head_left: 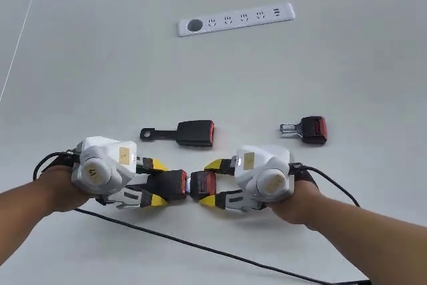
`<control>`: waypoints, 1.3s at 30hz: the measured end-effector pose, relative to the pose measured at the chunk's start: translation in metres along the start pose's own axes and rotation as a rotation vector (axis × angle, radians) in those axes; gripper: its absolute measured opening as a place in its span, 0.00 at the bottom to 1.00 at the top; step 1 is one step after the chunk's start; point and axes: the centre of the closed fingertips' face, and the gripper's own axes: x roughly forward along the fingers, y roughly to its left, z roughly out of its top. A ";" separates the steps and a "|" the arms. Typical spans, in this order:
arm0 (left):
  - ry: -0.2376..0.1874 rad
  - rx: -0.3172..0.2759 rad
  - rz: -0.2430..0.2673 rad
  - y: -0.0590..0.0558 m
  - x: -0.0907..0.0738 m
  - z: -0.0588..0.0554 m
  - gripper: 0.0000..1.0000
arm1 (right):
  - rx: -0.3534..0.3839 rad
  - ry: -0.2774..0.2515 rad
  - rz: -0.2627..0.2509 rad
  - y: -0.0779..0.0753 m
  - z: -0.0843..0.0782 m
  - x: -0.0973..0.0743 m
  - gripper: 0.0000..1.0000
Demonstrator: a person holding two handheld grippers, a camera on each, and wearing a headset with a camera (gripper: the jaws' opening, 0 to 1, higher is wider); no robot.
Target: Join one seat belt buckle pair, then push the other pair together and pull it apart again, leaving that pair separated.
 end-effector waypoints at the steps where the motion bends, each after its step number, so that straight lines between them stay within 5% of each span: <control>1: -0.001 0.000 -0.003 0.000 0.000 0.000 0.34 | 0.004 0.000 0.002 0.000 0.000 0.000 0.33; 25: -0.024 0.001 -0.001 0.002 0.001 -0.001 0.34 | 0.028 -0.025 0.002 -0.001 -0.001 -0.002 0.33; 33: -0.011 0.012 0.001 0.002 0.002 0.000 0.35 | 0.036 -0.024 0.002 0.000 -0.001 -0.002 0.34; 35: 0.002 0.019 -0.003 0.002 0.003 0.001 0.35 | 0.095 -0.032 0.011 0.001 0.001 -0.002 0.34; 39: 0.028 0.030 -0.006 0.002 0.003 0.003 0.36 | 0.047 -0.011 0.004 0.000 0.002 -0.002 0.36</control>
